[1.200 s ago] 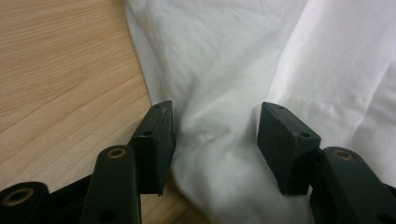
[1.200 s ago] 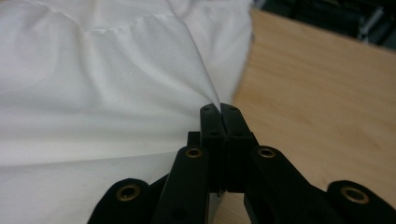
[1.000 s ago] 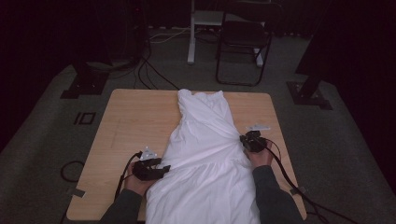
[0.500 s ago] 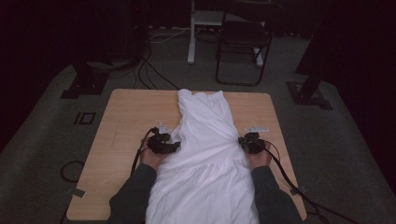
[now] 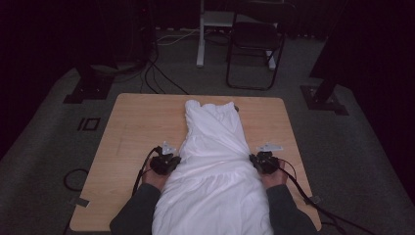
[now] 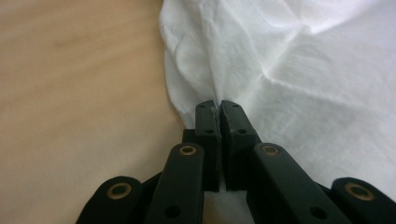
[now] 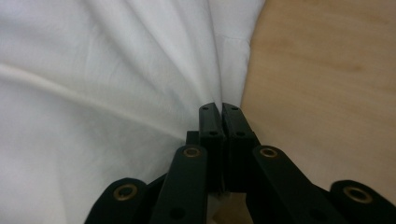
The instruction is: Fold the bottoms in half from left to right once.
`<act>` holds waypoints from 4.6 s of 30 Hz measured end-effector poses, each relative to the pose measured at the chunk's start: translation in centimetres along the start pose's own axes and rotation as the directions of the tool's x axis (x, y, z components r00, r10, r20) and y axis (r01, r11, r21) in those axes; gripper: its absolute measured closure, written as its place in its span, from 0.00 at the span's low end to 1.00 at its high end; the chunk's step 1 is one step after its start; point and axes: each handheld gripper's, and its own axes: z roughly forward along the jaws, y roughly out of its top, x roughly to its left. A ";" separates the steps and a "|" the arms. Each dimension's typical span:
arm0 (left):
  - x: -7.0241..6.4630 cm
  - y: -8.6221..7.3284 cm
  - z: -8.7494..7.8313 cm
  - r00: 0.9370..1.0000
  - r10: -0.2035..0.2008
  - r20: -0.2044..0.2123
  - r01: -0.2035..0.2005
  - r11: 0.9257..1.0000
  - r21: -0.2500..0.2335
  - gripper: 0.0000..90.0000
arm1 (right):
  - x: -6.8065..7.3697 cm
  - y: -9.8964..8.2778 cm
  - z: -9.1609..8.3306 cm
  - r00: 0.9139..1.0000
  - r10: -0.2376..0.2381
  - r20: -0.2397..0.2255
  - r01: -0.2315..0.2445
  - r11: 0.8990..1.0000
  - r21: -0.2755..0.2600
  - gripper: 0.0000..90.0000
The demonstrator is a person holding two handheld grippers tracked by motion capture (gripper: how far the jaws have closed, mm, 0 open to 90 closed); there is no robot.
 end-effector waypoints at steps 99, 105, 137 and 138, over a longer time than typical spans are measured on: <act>-4.9 -0.4 0.3 0.994 0.097 0.055 -0.097 0.995 -0.014 0.62 | 1.2 0.0 -2.1 0.986 0.041 -0.159 -0.035 0.999 0.040 0.63; -4.8 -0.4 0.3 0.994 0.099 0.055 -0.098 0.995 -0.017 0.62 | 0.4 3.8 -1.1 0.982 0.033 -0.187 -0.040 0.999 -0.036 0.58; -5.1 -0.6 0.3 0.993 0.097 0.061 -0.095 0.995 -0.027 0.61 | -1.5 6.7 -2.0 0.996 0.061 -0.060 -0.066 0.993 -0.099 0.99; -5.2 -0.6 0.3 0.993 0.098 0.060 -0.097 0.995 -0.024 0.61 | -1.7 5.9 -1.1 0.995 0.080 -0.055 -0.084 0.994 -0.071 0.99</act>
